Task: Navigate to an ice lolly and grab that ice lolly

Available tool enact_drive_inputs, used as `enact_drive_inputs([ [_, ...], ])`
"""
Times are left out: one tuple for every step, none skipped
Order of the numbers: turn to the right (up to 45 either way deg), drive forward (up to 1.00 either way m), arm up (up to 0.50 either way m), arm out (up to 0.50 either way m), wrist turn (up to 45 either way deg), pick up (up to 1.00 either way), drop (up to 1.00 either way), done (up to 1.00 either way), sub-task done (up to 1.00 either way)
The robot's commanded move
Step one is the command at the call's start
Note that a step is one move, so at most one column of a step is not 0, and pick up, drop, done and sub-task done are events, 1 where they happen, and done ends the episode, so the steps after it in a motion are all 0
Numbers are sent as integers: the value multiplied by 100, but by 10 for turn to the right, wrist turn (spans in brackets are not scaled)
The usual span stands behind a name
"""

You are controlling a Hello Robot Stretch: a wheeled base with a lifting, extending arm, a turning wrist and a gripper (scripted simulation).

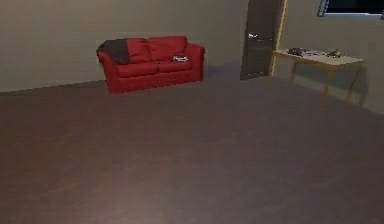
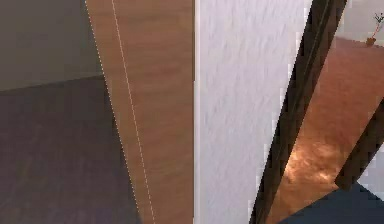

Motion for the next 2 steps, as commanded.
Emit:
enact_drive_inputs([
  [90,0,0,0,0,0,0,0,0],
  [0,100,0,0,0,0,0,0,0],
])
